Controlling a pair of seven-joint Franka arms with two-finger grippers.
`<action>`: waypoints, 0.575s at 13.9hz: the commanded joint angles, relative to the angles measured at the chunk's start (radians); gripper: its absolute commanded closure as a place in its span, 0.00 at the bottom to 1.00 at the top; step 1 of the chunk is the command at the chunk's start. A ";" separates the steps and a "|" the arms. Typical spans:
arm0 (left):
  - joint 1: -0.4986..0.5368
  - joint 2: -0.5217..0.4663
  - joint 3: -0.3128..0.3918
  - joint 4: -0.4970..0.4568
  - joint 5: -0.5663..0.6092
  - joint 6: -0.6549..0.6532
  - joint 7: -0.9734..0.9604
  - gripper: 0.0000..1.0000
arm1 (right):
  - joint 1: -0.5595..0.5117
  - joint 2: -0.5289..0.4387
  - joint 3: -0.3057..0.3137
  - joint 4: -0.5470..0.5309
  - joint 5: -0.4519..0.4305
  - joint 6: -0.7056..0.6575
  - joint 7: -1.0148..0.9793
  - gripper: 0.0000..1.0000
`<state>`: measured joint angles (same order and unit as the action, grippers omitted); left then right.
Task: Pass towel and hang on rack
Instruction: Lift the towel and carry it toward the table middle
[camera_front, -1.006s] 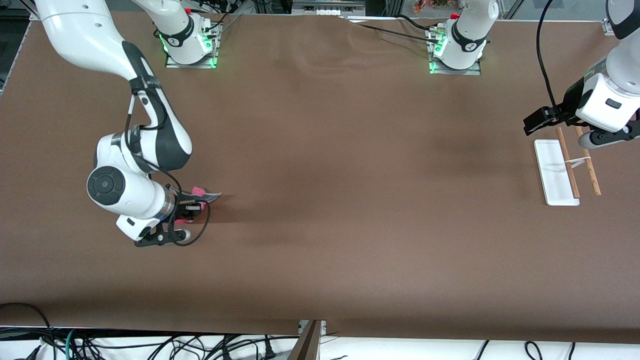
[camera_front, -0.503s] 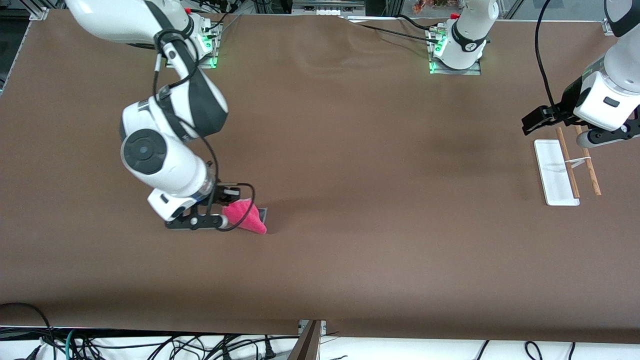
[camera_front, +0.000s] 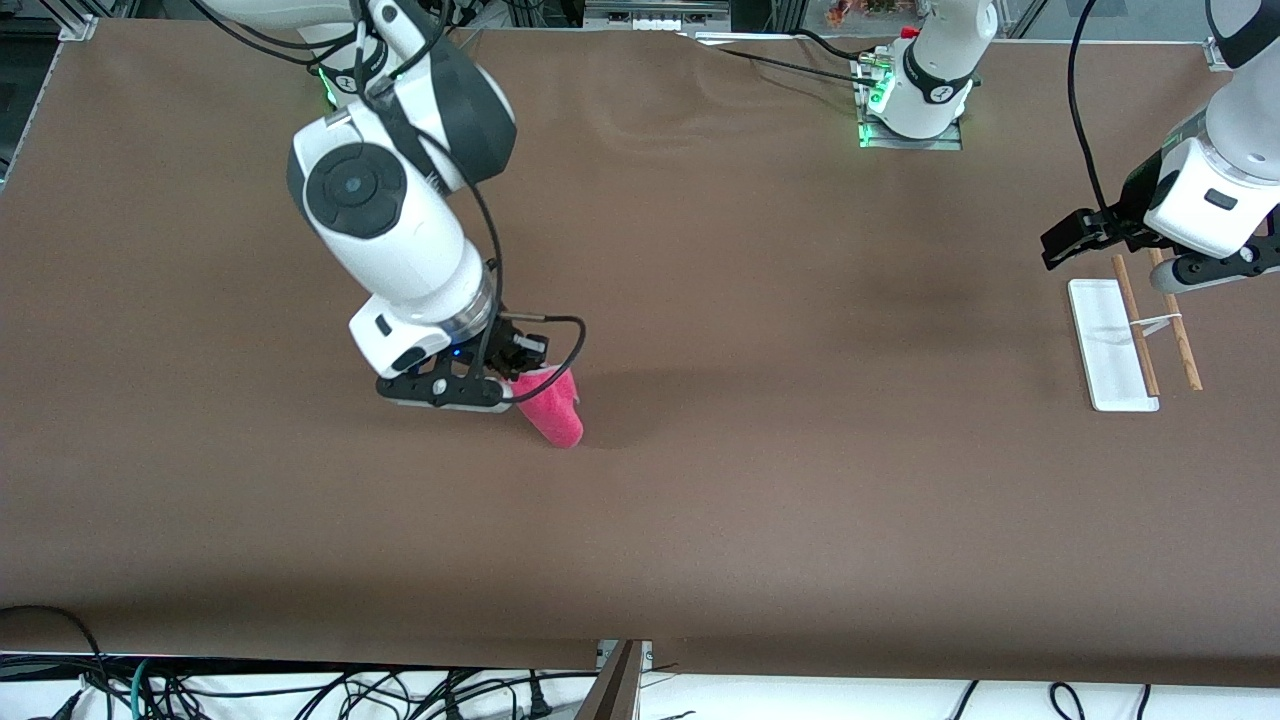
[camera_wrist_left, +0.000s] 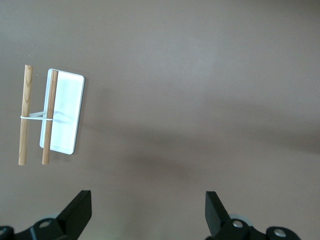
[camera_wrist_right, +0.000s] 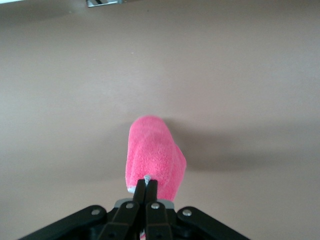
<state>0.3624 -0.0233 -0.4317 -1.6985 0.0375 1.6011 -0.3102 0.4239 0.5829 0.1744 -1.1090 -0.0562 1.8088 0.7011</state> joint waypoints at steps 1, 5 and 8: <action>0.012 -0.006 0.004 0.008 -0.016 -0.004 0.019 0.00 | 0.050 -0.029 -0.003 0.018 0.006 -0.020 0.070 1.00; 0.013 -0.006 0.004 0.008 -0.016 -0.004 0.019 0.00 | 0.148 -0.028 -0.006 0.018 0.004 0.001 0.173 1.00; 0.013 -0.006 0.004 0.008 -0.016 -0.004 0.019 0.00 | 0.179 -0.020 -0.007 0.018 0.003 0.067 0.233 1.00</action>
<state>0.3684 -0.0233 -0.4264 -1.6985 0.0375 1.6011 -0.3102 0.5935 0.5611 0.1757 -1.0966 -0.0560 1.8419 0.8989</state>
